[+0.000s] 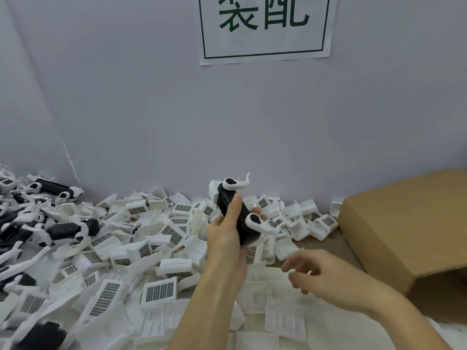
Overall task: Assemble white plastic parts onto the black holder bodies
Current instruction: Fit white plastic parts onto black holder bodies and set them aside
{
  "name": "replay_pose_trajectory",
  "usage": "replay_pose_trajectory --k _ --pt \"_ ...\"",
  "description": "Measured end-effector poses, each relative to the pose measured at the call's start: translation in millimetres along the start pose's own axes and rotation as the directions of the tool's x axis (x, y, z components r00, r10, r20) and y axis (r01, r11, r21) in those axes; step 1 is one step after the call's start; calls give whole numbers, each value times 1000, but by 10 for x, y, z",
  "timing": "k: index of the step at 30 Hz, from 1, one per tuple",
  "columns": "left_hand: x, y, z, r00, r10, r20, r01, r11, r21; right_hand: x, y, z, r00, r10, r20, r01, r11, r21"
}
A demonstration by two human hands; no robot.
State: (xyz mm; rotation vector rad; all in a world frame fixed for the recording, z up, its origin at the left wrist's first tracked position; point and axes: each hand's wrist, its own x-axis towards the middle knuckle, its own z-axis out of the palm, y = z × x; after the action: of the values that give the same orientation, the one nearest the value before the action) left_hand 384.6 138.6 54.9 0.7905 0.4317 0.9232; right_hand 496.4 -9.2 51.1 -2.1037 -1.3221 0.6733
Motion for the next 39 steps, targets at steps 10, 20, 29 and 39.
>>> replay_pose_trajectory --k 10,20,29,39 --pt "-45 -98 17 985 -72 -154 133 891 435 -119 -274 25 920 245 305 -49 845 -532" --pt "-64 -165 -22 995 -53 -79 76 943 323 -50 -147 33 967 168 190 -83 917 -389" --pt "-101 -199 -21 998 57 15 -57 877 478 -132 23 -253 999 37 16 -36 996 -82" --pt "-199 -303 113 978 -22 208 -110 793 599 -13 -21 -208 912 -79 -403 191 950 245"
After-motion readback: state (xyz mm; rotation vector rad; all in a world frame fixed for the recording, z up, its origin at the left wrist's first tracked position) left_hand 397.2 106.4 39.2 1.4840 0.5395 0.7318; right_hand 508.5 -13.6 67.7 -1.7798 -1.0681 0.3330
